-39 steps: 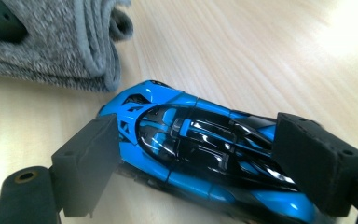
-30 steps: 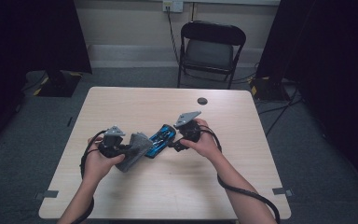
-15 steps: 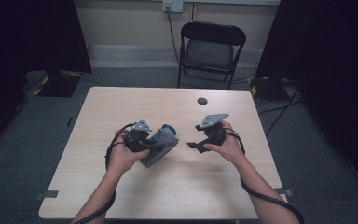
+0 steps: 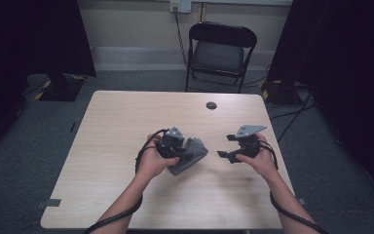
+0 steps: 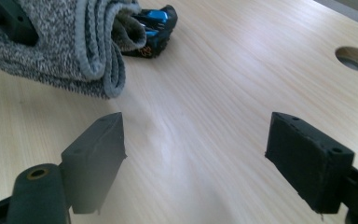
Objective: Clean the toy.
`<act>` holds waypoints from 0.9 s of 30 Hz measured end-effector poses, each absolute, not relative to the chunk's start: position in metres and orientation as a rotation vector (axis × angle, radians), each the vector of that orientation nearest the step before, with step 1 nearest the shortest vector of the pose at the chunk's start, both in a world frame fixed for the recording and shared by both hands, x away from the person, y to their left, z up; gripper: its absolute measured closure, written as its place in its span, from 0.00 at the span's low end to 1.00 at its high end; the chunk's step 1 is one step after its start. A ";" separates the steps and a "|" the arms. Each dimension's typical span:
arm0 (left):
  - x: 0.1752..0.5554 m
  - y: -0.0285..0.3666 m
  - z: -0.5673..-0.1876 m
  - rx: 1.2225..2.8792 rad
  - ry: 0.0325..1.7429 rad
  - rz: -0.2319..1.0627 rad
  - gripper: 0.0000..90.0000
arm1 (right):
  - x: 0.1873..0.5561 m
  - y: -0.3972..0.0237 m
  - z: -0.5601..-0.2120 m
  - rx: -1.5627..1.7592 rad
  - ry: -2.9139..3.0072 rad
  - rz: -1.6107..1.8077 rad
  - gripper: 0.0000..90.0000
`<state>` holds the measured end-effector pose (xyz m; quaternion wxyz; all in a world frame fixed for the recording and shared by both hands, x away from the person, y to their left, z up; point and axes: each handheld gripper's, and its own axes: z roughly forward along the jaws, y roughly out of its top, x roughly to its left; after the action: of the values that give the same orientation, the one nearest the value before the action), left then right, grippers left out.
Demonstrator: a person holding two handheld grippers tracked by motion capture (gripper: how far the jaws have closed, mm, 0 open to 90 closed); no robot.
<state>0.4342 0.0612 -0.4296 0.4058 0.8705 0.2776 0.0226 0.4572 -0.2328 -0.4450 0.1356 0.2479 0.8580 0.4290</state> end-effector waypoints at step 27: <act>0.431 0.020 -0.462 2.220 0.617 0.076 0.51 | 0.434 -0.252 -0.451 0.703 2.491 1.316 0.23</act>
<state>0.4306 0.0204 -0.4618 0.4059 0.8801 0.2445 0.0301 0.4341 -0.2519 -0.4512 0.1185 0.2404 0.8518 0.4501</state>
